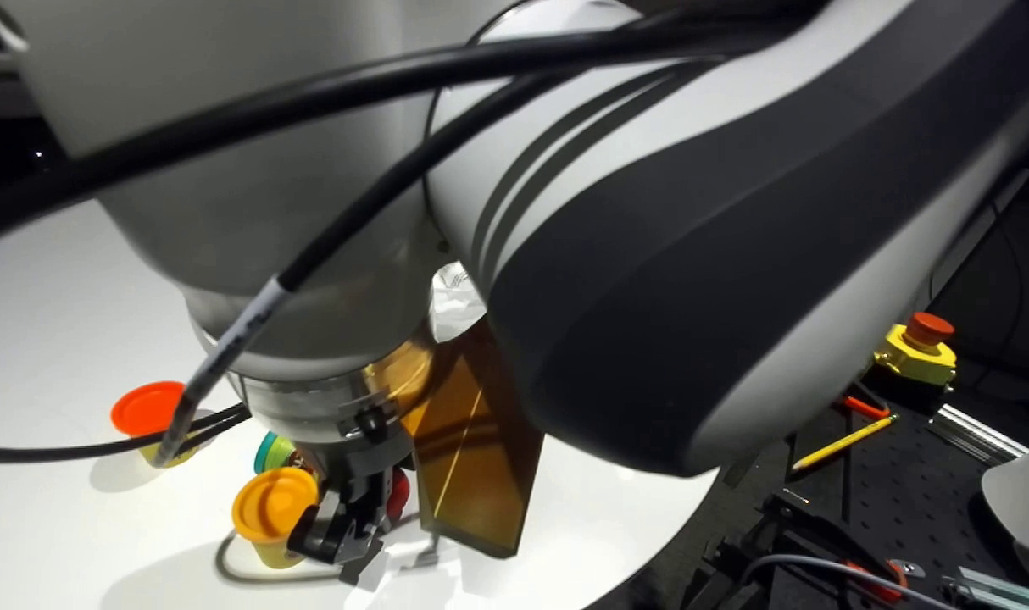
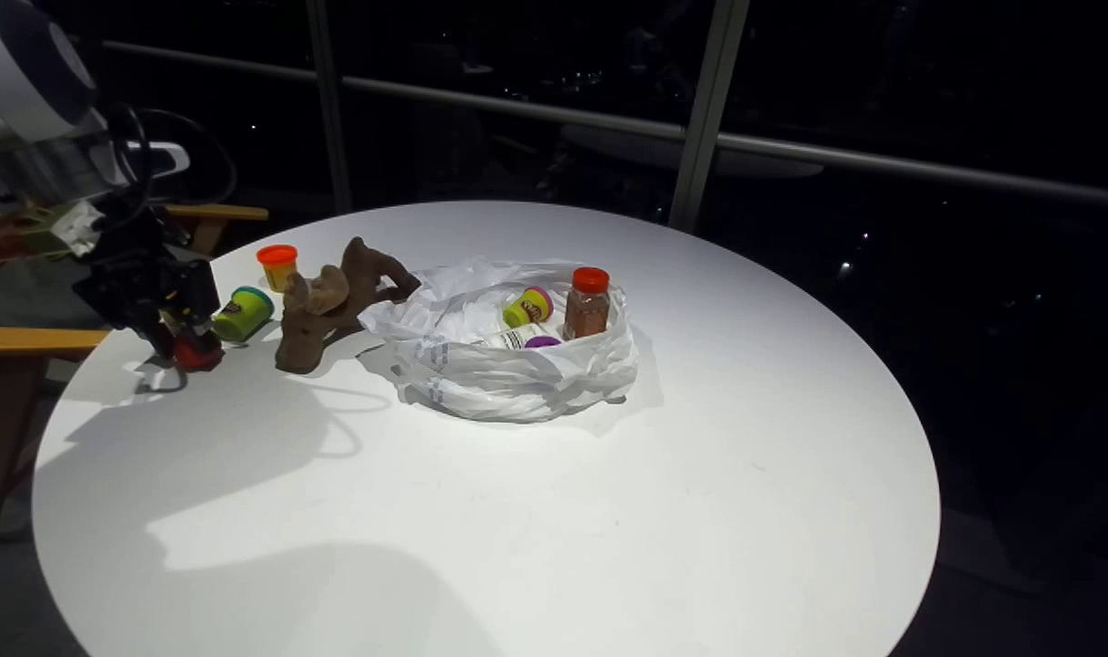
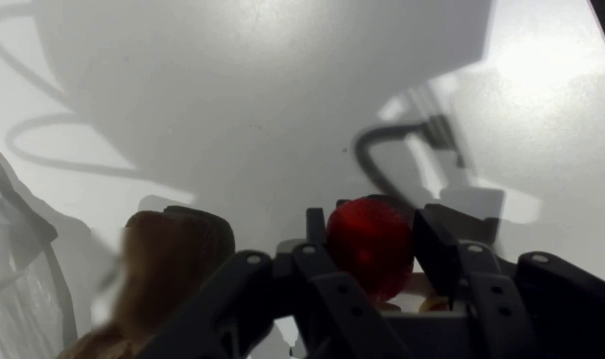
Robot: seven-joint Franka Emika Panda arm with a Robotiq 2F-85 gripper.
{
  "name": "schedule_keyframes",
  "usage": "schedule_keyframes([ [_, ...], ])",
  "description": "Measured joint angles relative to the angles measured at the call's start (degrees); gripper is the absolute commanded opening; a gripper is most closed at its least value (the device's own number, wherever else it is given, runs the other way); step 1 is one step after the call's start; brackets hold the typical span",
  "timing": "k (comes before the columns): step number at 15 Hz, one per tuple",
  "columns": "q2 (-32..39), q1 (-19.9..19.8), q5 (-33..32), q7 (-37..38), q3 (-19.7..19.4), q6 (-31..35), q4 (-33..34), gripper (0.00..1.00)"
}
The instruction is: Put the objects in the plastic
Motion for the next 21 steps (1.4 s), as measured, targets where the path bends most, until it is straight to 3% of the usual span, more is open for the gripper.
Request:
schedule_keyframes([
  [6, -0.7, 0.0, 0.11, 0.24, -1.08, -3.07, 0.74, 0.23],
  [11, -6.02, -1.32, 0.93, 1.5, -2.8, -12.12, 3.45, 0.23],
  [14, -7.22, -2.59, 0.35, 5.88, -4.18, -17.68, 7.38, 0.23],
  [17, -4.19, -4.21, -0.39, 11.18, -5.25, -22.53, 12.28, 0.23],
  [21, 5.47, -7.76, 0.37, 17.06, -6.5, -26.24, 20.45, 0.23],
])
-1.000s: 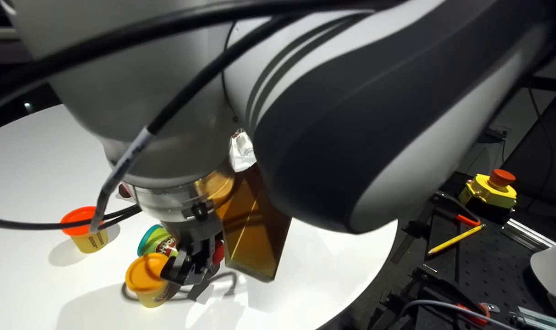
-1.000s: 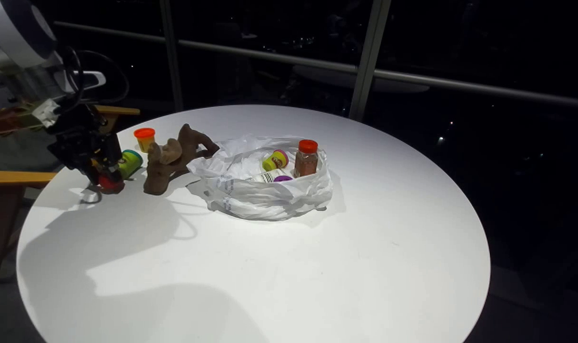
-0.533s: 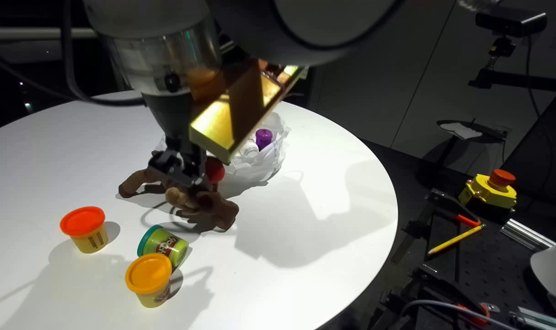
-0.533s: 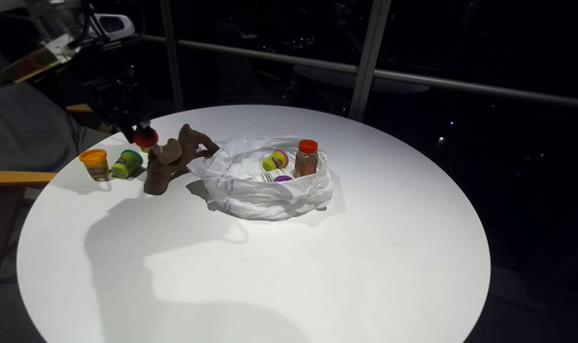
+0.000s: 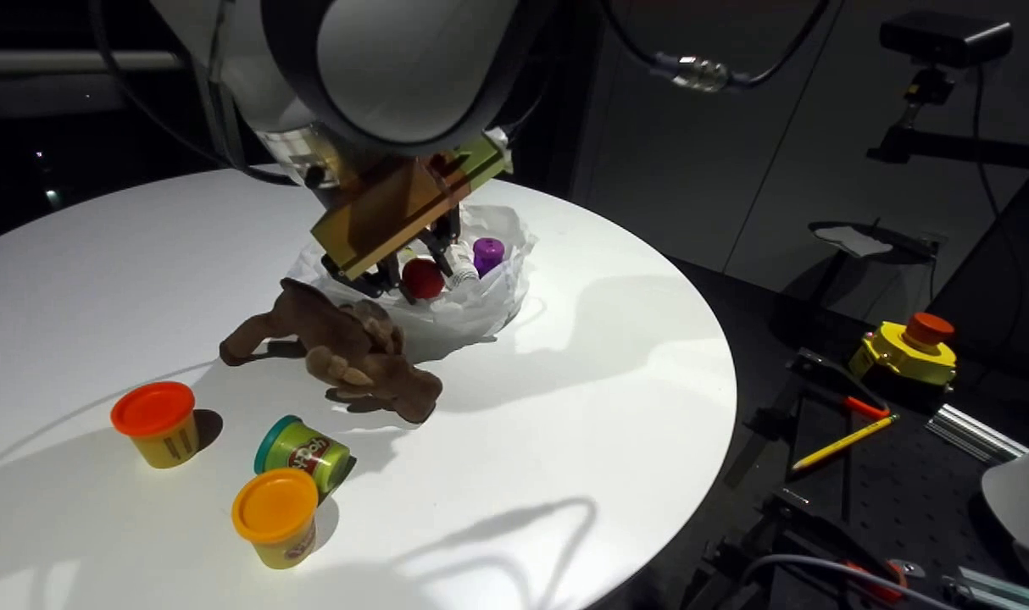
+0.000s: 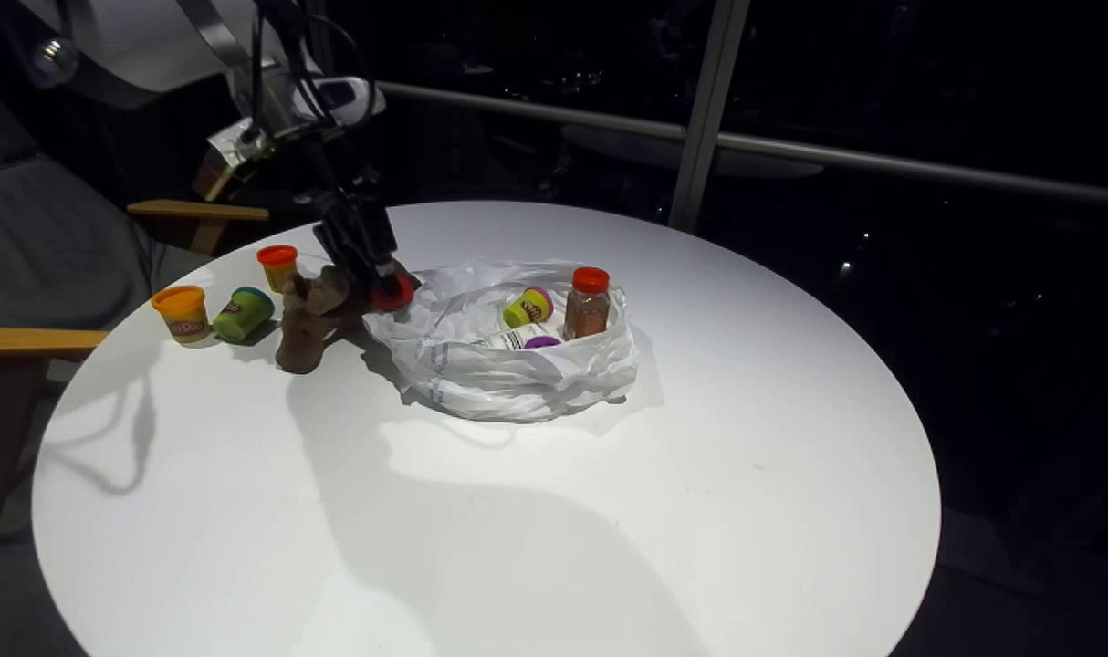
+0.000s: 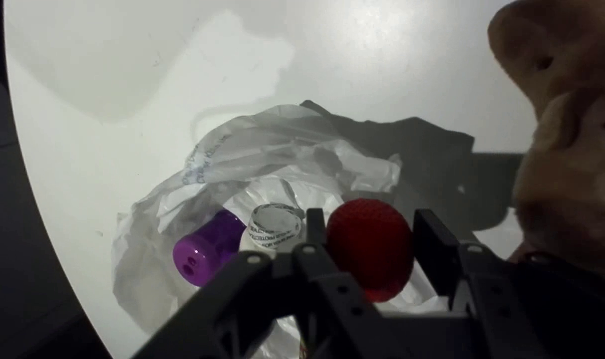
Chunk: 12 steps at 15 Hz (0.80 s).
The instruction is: Put the objects in the plastic
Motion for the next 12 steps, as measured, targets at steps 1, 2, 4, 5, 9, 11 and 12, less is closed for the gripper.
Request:
schedule_keyframes([
  [1, 2.4, -0.79, 0.39, 1.57, -0.5, -0.14, 2.13, 0.23],
  [2, 4.57, -1.47, 0.81, 3.26, -1.07, -0.15, 4.29, 0.23],
  [4, 7.78, -2.4, 1.8, 6.71, -2.17, -0.19, 8.07, 0.23],
  [5, 8.85, -2.74, 2.66, 8.47, -2.6, -0.3, 9.67, 0.23],
  [9, 10.64, -3.25, 4.37, 15.19, -3.75, -0.53, 13.33, 0.38],
  [11, 10.7, -3.24, 4.39, 18.9, -4.14, -0.54, 13.86, 0.74],
  [12, 10.7, -3.24, 4.4, 20.42, -4.26, -0.58, 13.93, 0.8],
])
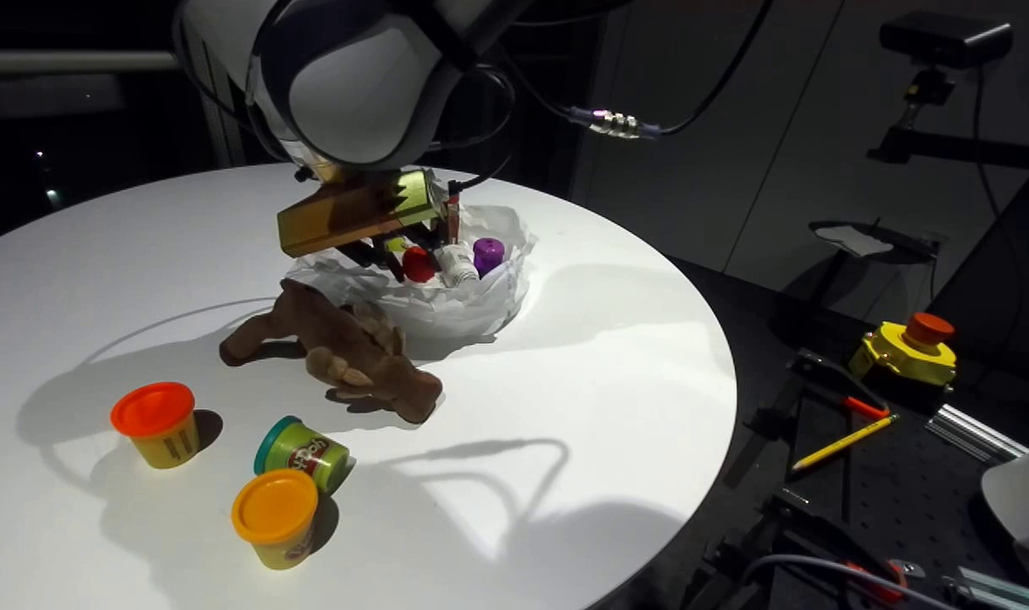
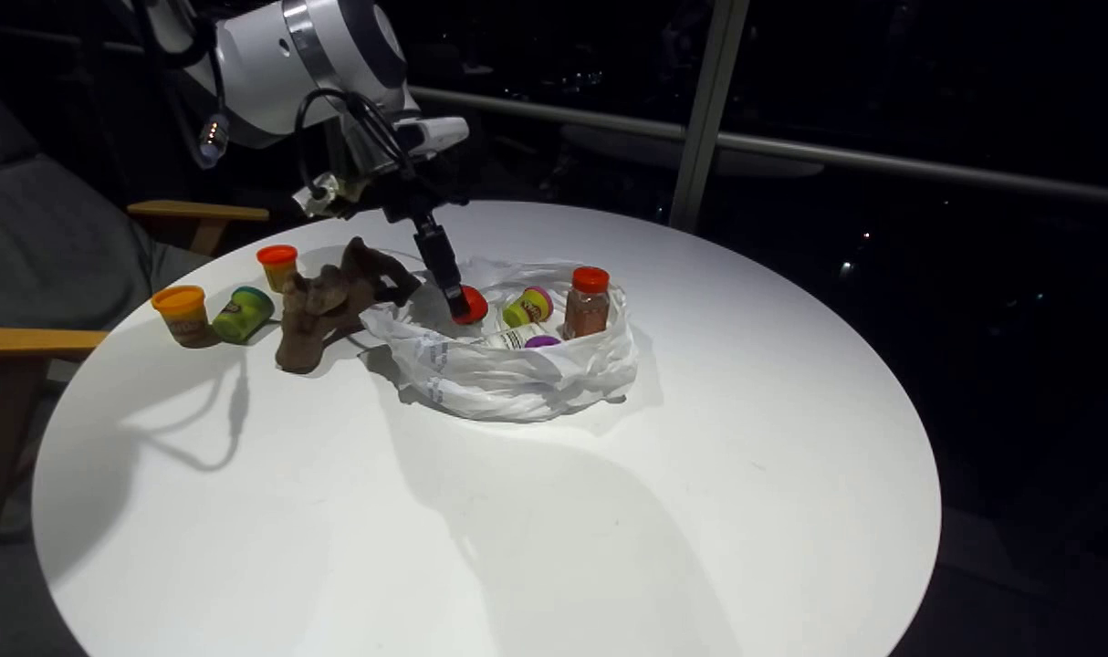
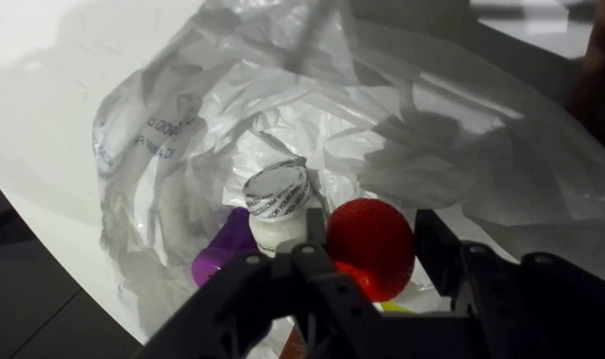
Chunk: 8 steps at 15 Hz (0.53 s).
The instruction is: Put the objects in the plastic
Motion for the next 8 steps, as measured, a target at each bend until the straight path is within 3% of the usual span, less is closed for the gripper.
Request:
schedule_keyframes([
  [3, -0.08, 0.27, 0.0, 3.25, 0.01, -0.1, -0.01, 1.0],
  [8, -4.95, 5.05, -0.31, 5.98, 1.1, -1.38, -1.02, 1.0],
])
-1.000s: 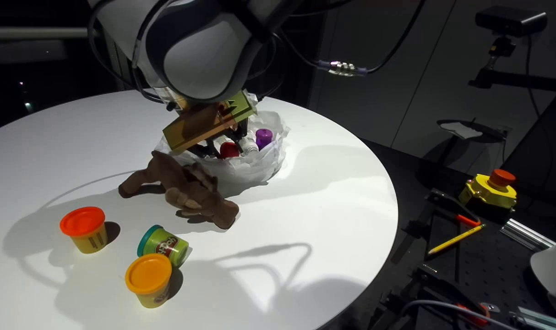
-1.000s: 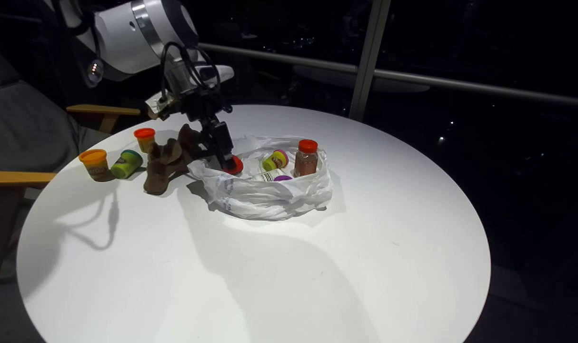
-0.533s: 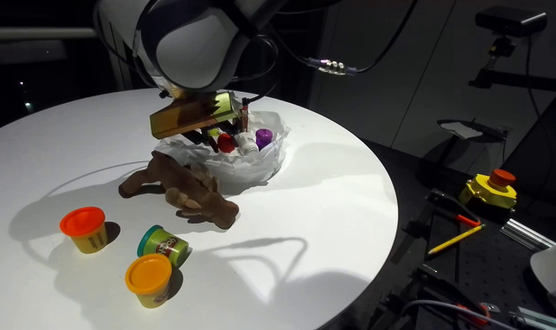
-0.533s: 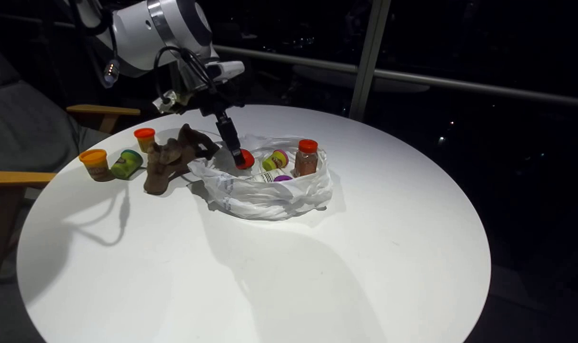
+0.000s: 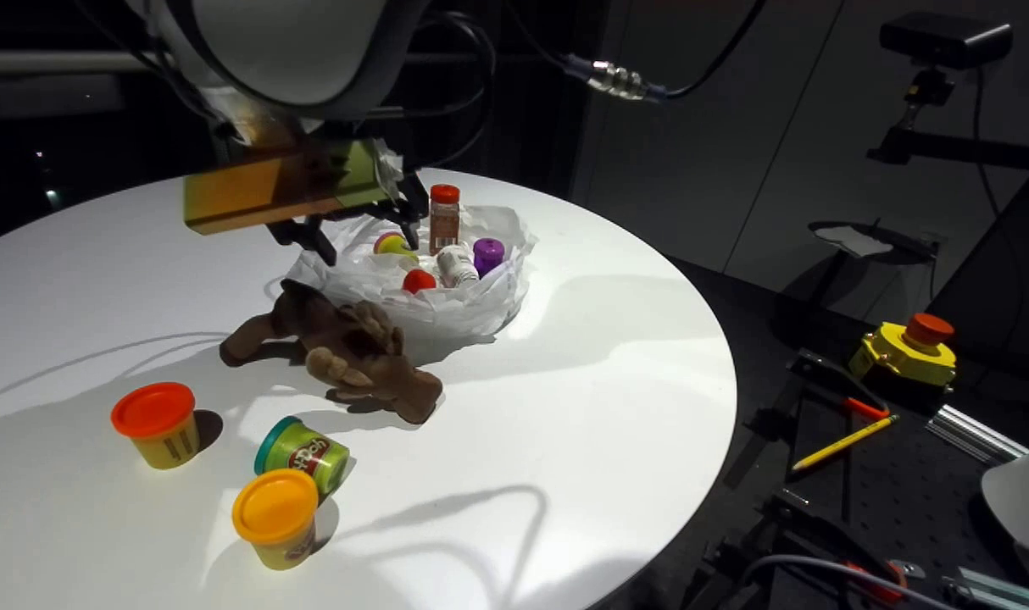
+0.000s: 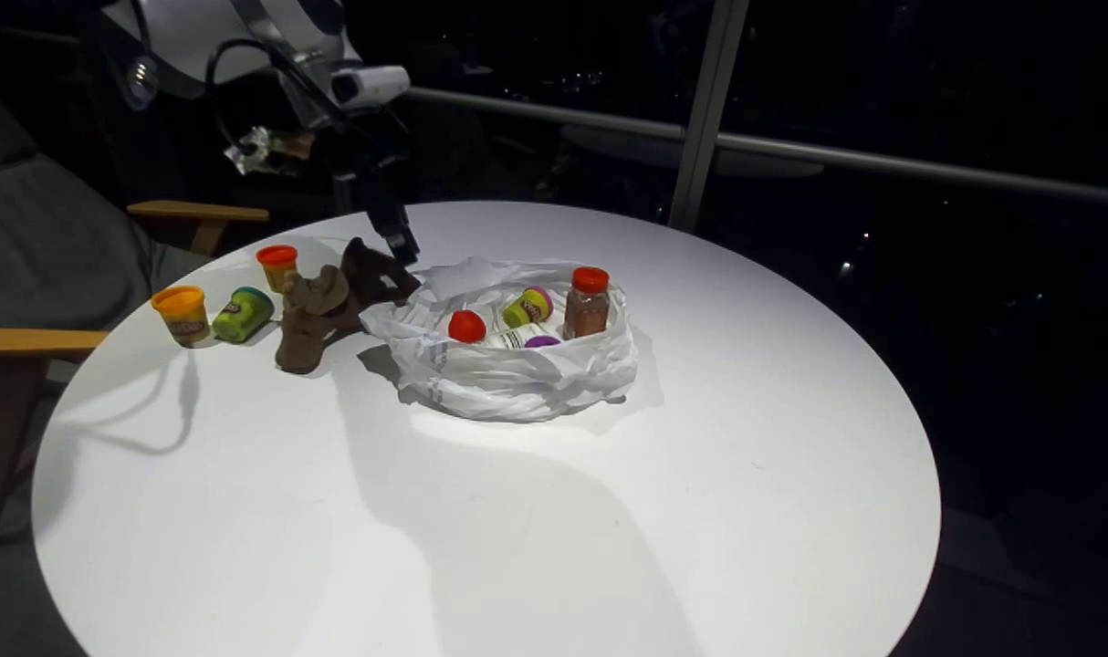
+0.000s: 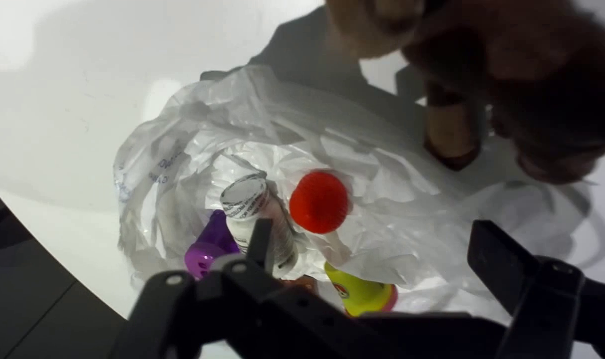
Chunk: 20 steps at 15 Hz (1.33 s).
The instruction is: Put the objects in the plastic
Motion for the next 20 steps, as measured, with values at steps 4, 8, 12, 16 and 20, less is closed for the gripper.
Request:
schedule_keyframes([
  [4, -7.97, 3.27, -0.7, -1.25, 3.81, -2.95, -1.54, 1.0],
  [8, -13.25, 3.99, -0.15, -7.77, 10.95, -3.72, -0.94, 1.0],
  [12, -10.1, 5.64, 0.01, -16.03, 14.54, -2.09, 1.54, 1.0],
  [16, -1.61, 7.09, 0.05, -26.79, 14.72, 1.65, 5.75, 1.0],
  [20, 5.68, 7.24, 0.34, -40.99, 14.06, 2.06, 11.55, 1.0],
])
